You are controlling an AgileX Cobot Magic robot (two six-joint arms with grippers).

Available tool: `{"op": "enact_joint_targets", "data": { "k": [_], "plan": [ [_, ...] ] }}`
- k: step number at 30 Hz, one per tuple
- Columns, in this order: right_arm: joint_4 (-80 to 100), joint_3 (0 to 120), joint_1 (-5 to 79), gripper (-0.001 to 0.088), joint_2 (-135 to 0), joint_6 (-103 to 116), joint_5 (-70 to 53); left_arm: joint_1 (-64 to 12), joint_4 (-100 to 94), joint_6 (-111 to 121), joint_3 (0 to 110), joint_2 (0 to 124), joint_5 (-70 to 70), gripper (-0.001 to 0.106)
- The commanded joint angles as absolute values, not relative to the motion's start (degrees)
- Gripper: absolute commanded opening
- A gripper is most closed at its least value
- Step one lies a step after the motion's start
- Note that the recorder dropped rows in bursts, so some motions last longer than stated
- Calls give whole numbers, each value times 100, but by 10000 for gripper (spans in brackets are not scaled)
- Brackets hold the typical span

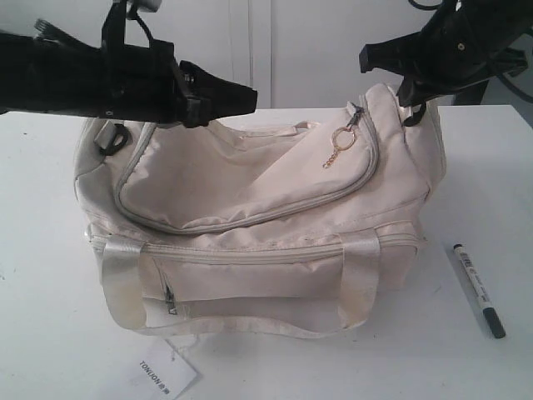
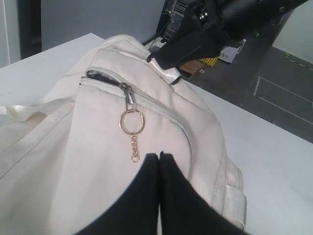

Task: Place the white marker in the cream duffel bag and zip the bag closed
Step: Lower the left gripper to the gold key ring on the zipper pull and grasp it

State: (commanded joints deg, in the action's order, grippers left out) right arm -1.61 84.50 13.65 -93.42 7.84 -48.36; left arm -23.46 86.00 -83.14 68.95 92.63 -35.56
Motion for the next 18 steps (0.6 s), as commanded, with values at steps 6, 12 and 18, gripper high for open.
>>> {"op": "enact_joint_targets", "data": {
  "k": [6,12,18],
  "plan": [
    [-161,8450,1365,0,-9342,784,-4811,-2475,8587,-9230,7196,9631,-3521,0],
    [-161,8450,1365,0,-9342,784,-4811,-2583,8603,-9451,7487,9952,-3386,0],
    [-161,8450,1365,0,-9342,784,-4797,-2787,8603,-9848,7783,10216,-3059,0]
  ]
}}
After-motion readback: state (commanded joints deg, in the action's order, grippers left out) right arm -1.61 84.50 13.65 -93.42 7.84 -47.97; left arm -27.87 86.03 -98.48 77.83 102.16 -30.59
